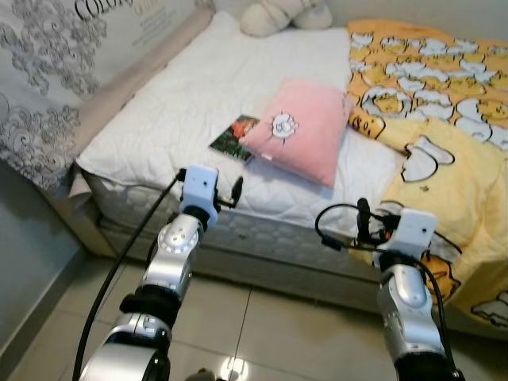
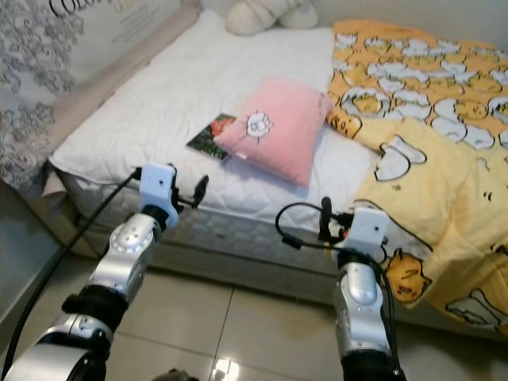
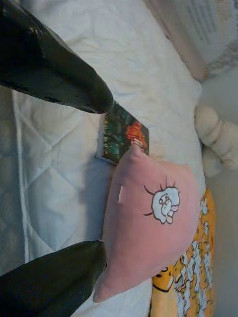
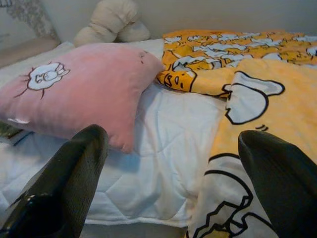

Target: Clean up the room

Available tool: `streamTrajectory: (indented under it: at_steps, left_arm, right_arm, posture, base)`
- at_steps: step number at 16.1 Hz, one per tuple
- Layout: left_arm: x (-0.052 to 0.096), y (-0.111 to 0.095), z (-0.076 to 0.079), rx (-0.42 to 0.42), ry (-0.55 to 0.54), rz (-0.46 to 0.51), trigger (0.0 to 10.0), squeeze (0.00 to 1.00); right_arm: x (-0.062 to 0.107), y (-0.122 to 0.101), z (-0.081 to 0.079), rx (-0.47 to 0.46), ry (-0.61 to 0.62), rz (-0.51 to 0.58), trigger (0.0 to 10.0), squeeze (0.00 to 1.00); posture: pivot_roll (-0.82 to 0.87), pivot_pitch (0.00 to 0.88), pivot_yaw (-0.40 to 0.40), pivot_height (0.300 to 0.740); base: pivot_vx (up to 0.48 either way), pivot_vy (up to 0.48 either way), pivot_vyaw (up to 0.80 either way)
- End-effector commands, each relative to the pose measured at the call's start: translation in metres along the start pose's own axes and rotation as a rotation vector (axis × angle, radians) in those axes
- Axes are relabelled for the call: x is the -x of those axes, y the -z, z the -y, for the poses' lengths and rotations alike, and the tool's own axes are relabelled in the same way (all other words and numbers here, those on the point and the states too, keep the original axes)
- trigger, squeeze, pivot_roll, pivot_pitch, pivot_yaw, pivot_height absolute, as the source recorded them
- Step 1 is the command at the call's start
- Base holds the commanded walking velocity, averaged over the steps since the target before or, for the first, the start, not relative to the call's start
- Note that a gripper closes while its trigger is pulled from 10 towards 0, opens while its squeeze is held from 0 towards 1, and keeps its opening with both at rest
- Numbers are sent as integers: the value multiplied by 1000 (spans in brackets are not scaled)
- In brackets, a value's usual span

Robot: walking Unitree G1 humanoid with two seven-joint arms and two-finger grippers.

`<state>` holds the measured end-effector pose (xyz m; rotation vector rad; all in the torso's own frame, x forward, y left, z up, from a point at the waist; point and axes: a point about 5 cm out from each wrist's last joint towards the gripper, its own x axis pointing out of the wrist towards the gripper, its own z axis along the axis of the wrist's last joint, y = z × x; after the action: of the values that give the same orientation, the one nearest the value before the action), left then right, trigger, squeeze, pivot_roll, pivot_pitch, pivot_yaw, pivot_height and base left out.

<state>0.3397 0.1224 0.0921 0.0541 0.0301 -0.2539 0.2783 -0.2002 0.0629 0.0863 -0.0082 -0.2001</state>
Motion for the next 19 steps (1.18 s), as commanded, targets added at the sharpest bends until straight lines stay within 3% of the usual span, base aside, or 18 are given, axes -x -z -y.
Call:
streamTrajectory:
  at_steps: [1,3,4,5,7,8,9,10,19]
  left_arm:
    - [6,12,-1,41,-35,-48,10000,1000]
    - [10,17,-1,66,-35,-68,10000,1000]
    - [9,13,2,124,18,-33,10000,1000]
    - [7,4,3,127,37,18,10000,0]
    - [5,3,2,119,28,11,10000,0]
    - [4,1,5,97,54,11,10000,0]
    - [3,0,7,76,56,26,10000,0]
    - [3,0,8,84,43,27,10000,0]
    - [-5,-10,8,81,30,65,10000,0]
  right_arm:
    - [1,-2,7,-20,34,10,10000,1000]
    - [3,-2,10,-37,34,16,10000,1000]
    - [3,-2,13,-29,47,12,10000,1000]
    - [3,-3,13,-16,37,22,10000,1000]
    - [1,-3,13,-13,38,9,10000,1000]
    - [-1,-2,10,34,18,-3,10000,1000]
    - [-2,-4,7,59,2,14,10000,306]
    - [-2,-4,6,66,2,13,10000,0]
    - [-3,-3,6,71,14,5,10000,0]
  posture:
    - [32,0,5,740]
    - [35,0,1,740]
    - [36,0,-1,740]
    - [35,0,-2,740]
    - [35,0,-2,740]
    - [32,0,-3,740]
    - [31,0,-3,740]
    - [25,0,-2,740]
    - [11,0,12,740]
  base:
    - [0,0,0]
    - [0,0,0]
    - [0,0,0]
    - [0,0,0]
    - [0,0,0]
    - [0,0,0]
    - [446,0,0]
    - [450,0,0]
    - [467,0,0]
